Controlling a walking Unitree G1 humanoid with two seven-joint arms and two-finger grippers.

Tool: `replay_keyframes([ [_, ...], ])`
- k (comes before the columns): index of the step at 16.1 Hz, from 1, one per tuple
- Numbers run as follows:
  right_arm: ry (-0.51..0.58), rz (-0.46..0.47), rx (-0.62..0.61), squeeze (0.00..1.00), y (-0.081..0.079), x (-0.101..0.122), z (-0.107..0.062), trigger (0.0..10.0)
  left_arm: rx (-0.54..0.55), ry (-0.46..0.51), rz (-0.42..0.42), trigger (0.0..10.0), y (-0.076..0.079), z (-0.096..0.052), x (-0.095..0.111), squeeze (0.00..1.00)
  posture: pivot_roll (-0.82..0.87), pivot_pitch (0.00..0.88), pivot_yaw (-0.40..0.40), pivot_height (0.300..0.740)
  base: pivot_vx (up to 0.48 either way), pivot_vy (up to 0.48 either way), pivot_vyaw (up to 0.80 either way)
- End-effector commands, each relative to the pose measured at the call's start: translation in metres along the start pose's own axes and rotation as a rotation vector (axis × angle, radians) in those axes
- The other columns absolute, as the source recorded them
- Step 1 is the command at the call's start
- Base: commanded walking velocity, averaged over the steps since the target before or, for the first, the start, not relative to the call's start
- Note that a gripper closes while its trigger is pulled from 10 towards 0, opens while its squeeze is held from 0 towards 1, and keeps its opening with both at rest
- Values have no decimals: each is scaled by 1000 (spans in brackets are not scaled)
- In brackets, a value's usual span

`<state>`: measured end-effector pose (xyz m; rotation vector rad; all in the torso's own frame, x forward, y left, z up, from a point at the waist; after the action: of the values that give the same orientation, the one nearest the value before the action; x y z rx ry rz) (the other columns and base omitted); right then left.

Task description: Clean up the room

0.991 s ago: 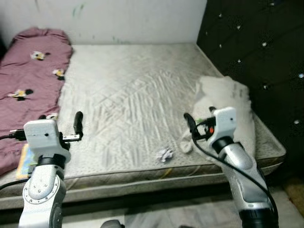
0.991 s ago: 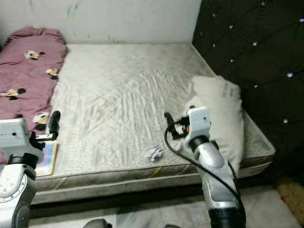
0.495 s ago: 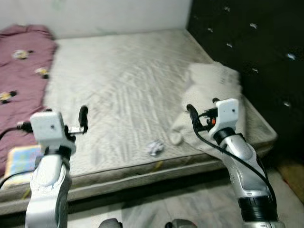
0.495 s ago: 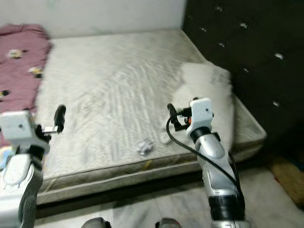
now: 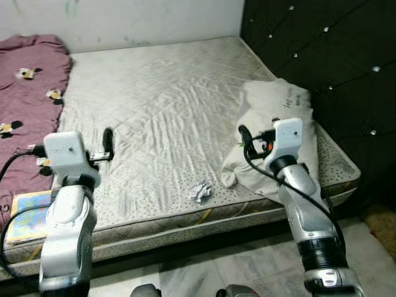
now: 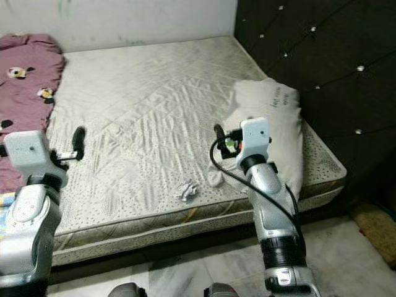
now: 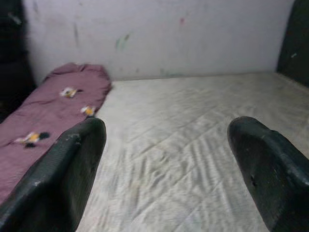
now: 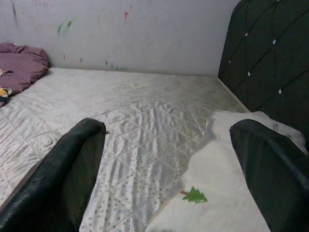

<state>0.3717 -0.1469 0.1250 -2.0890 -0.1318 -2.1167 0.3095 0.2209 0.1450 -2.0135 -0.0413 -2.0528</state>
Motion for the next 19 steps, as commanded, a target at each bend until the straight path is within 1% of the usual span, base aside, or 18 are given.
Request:
replay_keyframes([
  [1,9,-2,-6,0,1,2,-3,10000,4,22,21,10000,-2,-4,4,0,-15,0,37,740,0,0,0],
  [2,-30,-9,-9,0,3,-13,-14,10000,-15,-2,47,10000,-2,-13,-14,0,-14,0,8,740,0,0,0],
  [3,-48,-14,-7,0,5,-16,-18,10000,-18,-24,13,10000,-4,-17,-21,0,-15,0,-5,740,0,0,0],
  [5,-78,-29,12,0,8,-22,-28,10000,-1,-40,-1,10000,-9,-27,-27,0,-3,0,-27,740,0,0,0],
  [6,-87,-29,7,0,10,-25,-30,10000,3,-48,-5,10000,-11,-29,-30,0,5,0,-30,740,0,0,0],
  [7,-101,-21,-35,0,18,-30,-32,10000,7,-57,-3,10000,-12,-33,-32,0,8,0,-30,740,0,0,0],
  [8,-113,-2,-66,0,22,-34,-33,10000,9,-59,-2,10000,-14,-35,-33,0,11,0,-31,740,244,0,0],
  [9,-115,4,-79,0,23,-35,-33,10000,7,-57,0,10000,-14,-37,-33,0,13,0,-30,740,244,0,0],
  [10,-116,0,-74,0,22,-34,-33,10000,-1,-51,-1,10000,-13,-39,-32,0,16,0,-34,740,255,0,0],
  [13,-117,-2,-53,0,18,-32,-31,10000,-22,-39,-10,10000,-7,-38,-28,0,24,0,-42,740,287,0,0],
  [19,-119,-11,-35,0,15,-32,-30,10000,-52,-34,-16,10000,0,-38,-28,0,24,0,-47,740,346,0,0],
])
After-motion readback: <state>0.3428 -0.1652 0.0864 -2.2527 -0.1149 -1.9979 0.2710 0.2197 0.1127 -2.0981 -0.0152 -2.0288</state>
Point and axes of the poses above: a point about 5 cm out from each wrist's last joint towards the gripper, its own z axis pointing out of the wrist towards the gripper, its own x axis along the axis of the wrist's last joint, y = z × x, the point moved 6 cm from there along z, pointing out of the wrist towards the gripper, and after that the axes turned 7 degrees about z, right-handed, at the moved point
